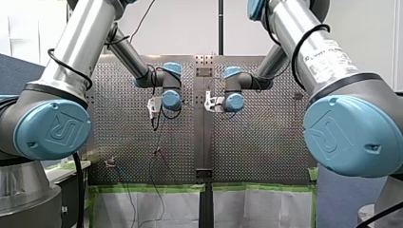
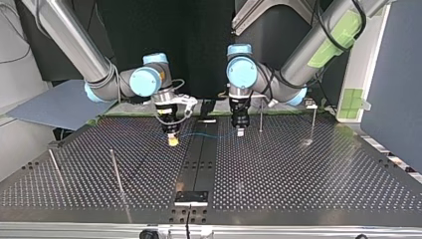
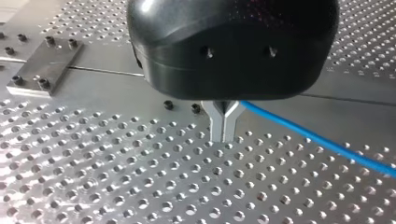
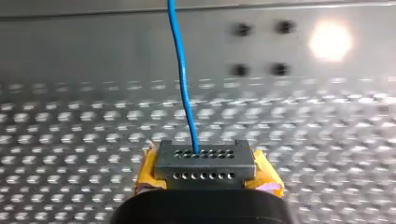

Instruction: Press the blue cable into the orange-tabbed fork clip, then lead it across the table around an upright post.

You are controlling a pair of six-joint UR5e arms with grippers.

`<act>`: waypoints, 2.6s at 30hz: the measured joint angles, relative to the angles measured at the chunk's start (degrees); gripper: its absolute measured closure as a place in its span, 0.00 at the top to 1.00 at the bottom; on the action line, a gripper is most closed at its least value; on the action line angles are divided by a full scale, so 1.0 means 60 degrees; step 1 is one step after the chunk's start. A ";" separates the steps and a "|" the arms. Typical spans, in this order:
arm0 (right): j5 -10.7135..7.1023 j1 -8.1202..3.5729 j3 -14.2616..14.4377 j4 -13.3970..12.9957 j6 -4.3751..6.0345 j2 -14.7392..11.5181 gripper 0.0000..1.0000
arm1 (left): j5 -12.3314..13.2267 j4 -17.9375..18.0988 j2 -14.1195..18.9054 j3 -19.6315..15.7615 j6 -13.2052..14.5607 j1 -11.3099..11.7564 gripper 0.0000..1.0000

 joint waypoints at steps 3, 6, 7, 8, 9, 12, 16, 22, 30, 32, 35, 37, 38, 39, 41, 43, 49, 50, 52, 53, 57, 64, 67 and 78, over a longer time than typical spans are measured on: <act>-0.0002 0.0013 -0.0005 0.0084 0.0017 -0.0264 0.00 | -0.0082 -0.0095 0.0051 0.0103 0.0002 -0.0009 0.02; -0.0002 0.0023 -0.0031 0.0130 0.0049 -0.0549 0.00 | -0.0134 -0.0175 0.0087 0.0231 -0.0028 -0.0009 0.02; -0.0002 0.0023 -0.0045 0.0142 0.0063 -0.0629 0.00 | -0.0143 -0.0218 0.0091 0.0284 -0.0040 -0.0008 0.02; -0.0002 0.0024 -0.0060 0.0161 0.0076 -0.0711 0.00 | -0.0150 -0.0269 0.0095 0.0343 -0.0052 -0.0009 0.02; -0.0002 0.0025 -0.0088 0.0198 0.0090 -0.0824 0.00 | -0.0156 -0.0346 0.0098 0.0435 -0.0067 -0.0010 0.02; 0.0000 0.0033 -0.0166 0.0347 0.0102 -0.1083 0.00 | -0.0163 -0.0587 0.0099 0.0707 -0.0091 -0.0011 0.02; 0.0010 0.0024 -0.0219 0.0477 0.0111 -0.1388 0.00 | -0.0165 -0.0856 0.0107 0.1014 -0.0152 -0.0014 0.02; 0.0025 -0.0036 -0.0243 0.0573 0.0115 -0.1648 0.00 | -0.0168 -0.1180 0.0183 0.1471 -0.0215 -0.0046 0.02; 0.0027 -0.0176 -0.0351 0.0675 0.0167 -0.1804 0.00 | -0.0135 -0.1435 0.0748 0.1901 -0.0359 -0.0054 0.02; 0.0027 -0.0204 -0.0384 0.0715 0.0170 -0.1843 0.00 | -0.0129 -0.1496 0.0818 0.1991 -0.0358 -0.0060 0.02; 0.0025 -0.0254 -0.0428 0.0756 0.0184 -0.1977 0.00 | -0.0117 -0.1673 0.0861 0.2192 -0.0318 -0.0084 0.02; 0.0020 -0.0291 -0.0463 0.0783 0.0195 -0.2085 0.00 | -0.0094 -0.1846 0.0869 0.2379 -0.0253 -0.0115 0.02; 0.0018 -0.0309 -0.0476 0.0797 0.0197 -0.2128 0.00 | -0.0072 -0.1898 0.0872 0.2452 -0.0227 -0.0130 0.02; 0.0016 -0.0335 -0.0500 0.0818 0.0199 -0.2181 0.00 | -0.0036 -0.1956 0.0873 0.2547 -0.0201 -0.0152 0.02; 0.0014 -0.0375 -0.0528 0.0856 0.0201 -0.2262 0.00 | 0.0012 -0.2036 0.0874 0.2684 -0.0178 -0.0186 0.02; 0.0010 -0.0420 -0.0552 0.0900 0.0202 -0.2357 0.00 | 0.0059 -0.2142 0.0870 0.2856 -0.0161 -0.0235 0.02; 0.0012 -0.0530 -0.0570 0.1002 0.0215 -0.2578 0.00 | 0.0184 -0.2457 0.0866 0.3380 -0.0144 -0.0364 0.02; 0.0012 -0.0537 -0.0570 0.1008 0.0218 -0.2592 0.00 | 0.0218 -0.2487 0.0866 0.3462 -0.0144 -0.0382 0.02; 0.0007 -0.0584 -0.0577 0.1049 0.0253 -0.2659 0.00 | 0.0314 -0.2531 0.0864 0.3628 -0.0149 -0.0433 0.02; 0.0005 -0.0627 -0.0582 0.1078 0.0282 -0.2708 0.00 | 0.0350 -0.2542 0.0860 0.3692 -0.0151 -0.0457 0.02; 0.0000 -0.0904 -0.0582 0.1262 0.0372 -0.3003 0.00 | 0.0470 -0.2617 0.0815 0.3991 -0.0156 -0.0575 0.02; -0.0002 -0.1277 -0.0583 0.1518 0.0468 -0.3333 0.00 | 0.0616 -0.3030 0.0475 0.4502 -0.0078 -0.0802 0.02; -0.0002 -0.1423 -0.0581 0.1634 0.0486 -0.3433 0.00 | 0.0627 -0.3123 0.0366 0.4728 -0.0058 -0.0885 0.02; -0.0009 -0.1996 -0.0575 0.2014 0.0494 -0.3542 0.00 | 0.0521 -0.3834 -0.0438 0.5733 0.0206 -0.1328 0.02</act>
